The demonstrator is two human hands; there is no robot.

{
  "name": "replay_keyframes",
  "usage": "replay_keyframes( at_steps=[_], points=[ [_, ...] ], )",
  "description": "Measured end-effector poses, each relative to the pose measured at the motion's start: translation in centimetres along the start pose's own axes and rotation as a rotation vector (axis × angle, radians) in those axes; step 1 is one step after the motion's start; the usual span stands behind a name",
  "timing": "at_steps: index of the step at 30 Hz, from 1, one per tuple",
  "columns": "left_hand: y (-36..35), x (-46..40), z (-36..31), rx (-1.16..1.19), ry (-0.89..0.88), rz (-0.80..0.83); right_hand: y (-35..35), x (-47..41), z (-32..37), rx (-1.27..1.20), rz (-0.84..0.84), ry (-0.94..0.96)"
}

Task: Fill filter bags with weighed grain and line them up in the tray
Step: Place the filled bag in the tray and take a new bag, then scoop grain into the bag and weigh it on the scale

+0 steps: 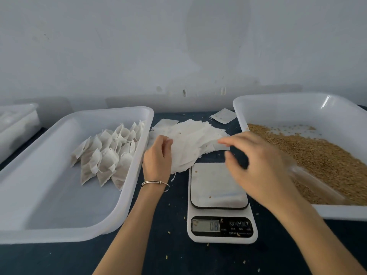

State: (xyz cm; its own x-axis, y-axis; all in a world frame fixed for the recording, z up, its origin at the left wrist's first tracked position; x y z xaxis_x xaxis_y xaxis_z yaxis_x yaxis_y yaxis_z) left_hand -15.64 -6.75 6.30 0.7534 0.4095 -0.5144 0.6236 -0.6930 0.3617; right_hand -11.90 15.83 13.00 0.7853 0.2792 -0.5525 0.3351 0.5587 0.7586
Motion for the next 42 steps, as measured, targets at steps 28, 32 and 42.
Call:
replay_keyframes(
  at_steps=[28,32,42],
  points=[
    [1.2,10.5,-10.4,0.401,-0.003,0.413,-5.3,6.3,-0.7,-0.897,0.145,-0.753],
    [1.3,10.6,-10.7,0.534,0.118,0.402,-4.0,5.6,-0.4,-0.724,0.09,-0.582],
    [2.7,10.2,-10.5,0.372,0.03,0.314,-4.0,5.6,1.2,-1.079,0.214,-0.525]
  ],
)
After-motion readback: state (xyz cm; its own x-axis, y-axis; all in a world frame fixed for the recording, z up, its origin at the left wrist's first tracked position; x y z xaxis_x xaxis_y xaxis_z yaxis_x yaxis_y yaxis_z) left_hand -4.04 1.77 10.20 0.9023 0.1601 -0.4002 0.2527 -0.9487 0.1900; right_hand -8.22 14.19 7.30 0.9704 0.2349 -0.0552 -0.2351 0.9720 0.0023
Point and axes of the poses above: each hand's wrist, its own x-axis away from the middle knuckle, its own y-axis out of the back of the hand, z = x × y, the point moved 6 cm from there along -x, towards the middle knuckle, and after that the axes turned 12 degrees about x, right-handed, at the moved point
